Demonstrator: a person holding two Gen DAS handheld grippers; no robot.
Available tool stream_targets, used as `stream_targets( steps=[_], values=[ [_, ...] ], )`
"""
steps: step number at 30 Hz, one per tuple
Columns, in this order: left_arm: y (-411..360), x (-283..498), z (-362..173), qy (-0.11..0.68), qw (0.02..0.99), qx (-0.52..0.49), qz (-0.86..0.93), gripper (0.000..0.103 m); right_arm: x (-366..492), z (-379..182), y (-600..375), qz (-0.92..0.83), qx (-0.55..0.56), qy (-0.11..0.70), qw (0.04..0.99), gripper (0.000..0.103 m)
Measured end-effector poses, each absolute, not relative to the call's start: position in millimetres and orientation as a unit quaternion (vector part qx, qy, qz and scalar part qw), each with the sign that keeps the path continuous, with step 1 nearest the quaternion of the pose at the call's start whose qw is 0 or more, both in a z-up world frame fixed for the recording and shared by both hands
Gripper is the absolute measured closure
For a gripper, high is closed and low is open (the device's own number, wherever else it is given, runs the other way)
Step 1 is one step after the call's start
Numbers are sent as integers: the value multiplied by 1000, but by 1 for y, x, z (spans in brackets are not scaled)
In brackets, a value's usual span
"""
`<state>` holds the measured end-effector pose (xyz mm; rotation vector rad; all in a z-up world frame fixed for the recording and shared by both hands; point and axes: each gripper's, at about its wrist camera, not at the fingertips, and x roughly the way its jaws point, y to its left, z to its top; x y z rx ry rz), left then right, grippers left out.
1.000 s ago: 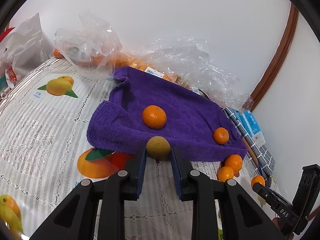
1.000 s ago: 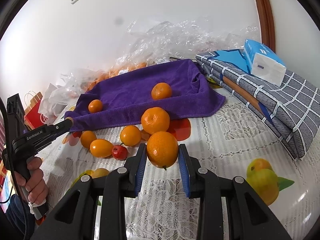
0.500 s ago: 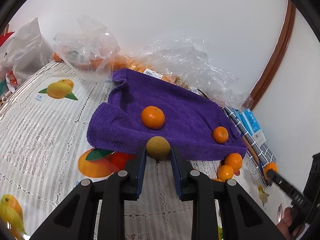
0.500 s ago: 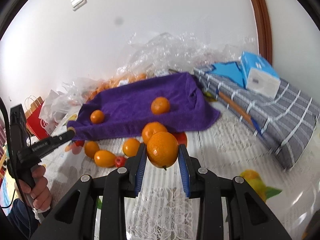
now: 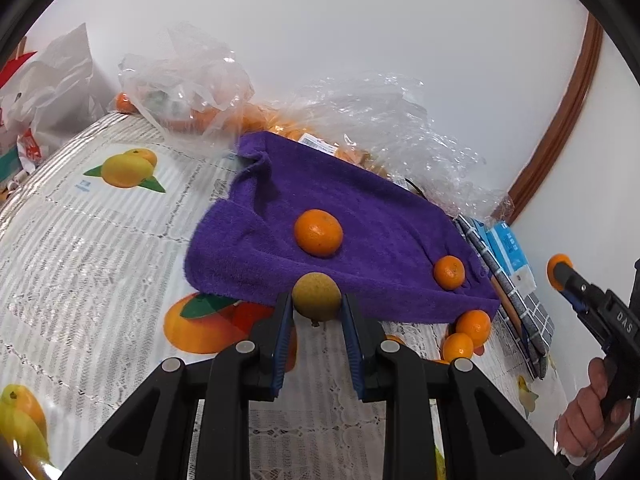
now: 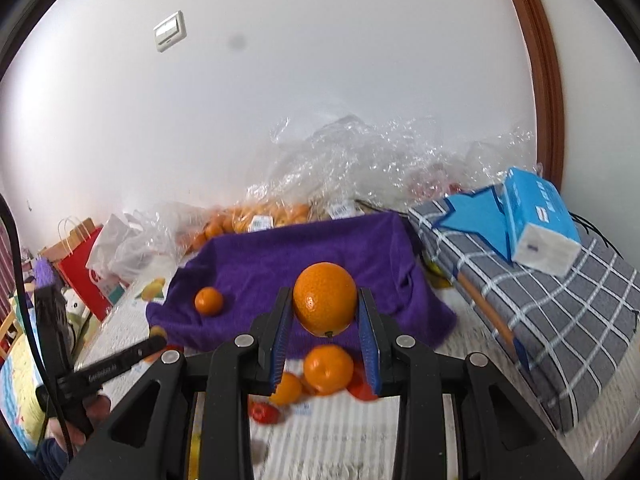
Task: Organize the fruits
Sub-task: 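Lift both held fruits and carry them over the purple towel, then open both tools to drop the fruits onto the purple towel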
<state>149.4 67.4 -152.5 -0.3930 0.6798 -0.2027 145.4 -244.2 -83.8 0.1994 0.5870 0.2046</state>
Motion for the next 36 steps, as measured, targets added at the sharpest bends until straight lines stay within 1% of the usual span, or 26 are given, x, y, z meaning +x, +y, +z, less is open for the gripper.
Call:
stream_targets(
  steps=[6, 10, 15, 19, 24, 28, 35, 36],
  values=[
    [85, 153, -129, 330, 912, -229, -81, 79, 176, -80, -241, 107, 80, 292, 947, 71],
    [76, 179, -113, 328, 919, -206, -74, 79, 196, -87, -247, 101, 85, 294, 946, 71],
    [66, 205, -123, 339, 915, -208, -65, 79, 215, -116, -260, 82, 105, 330, 935, 71],
    [66, 207, -137, 331, 920, -205, -46, 79, 225, -138, -266, 76, 108, 364, 922, 71],
    [64, 210, -140, 329, 924, -190, -47, 79, 234, -156, -259, 88, 104, 395, 909, 71],
    [64, 213, -144, 338, 917, -203, -63, 79, 236, -165, -254, 87, 99, 403, 906, 71],
    [61, 213, -149, 342, 916, -200, -62, 79, 232, -163, -251, 84, 91, 396, 910, 70],
    [61, 213, -149, 342, 916, -200, -62, 79, 231, -162, -252, 86, 93, 396, 910, 69]
  ],
)
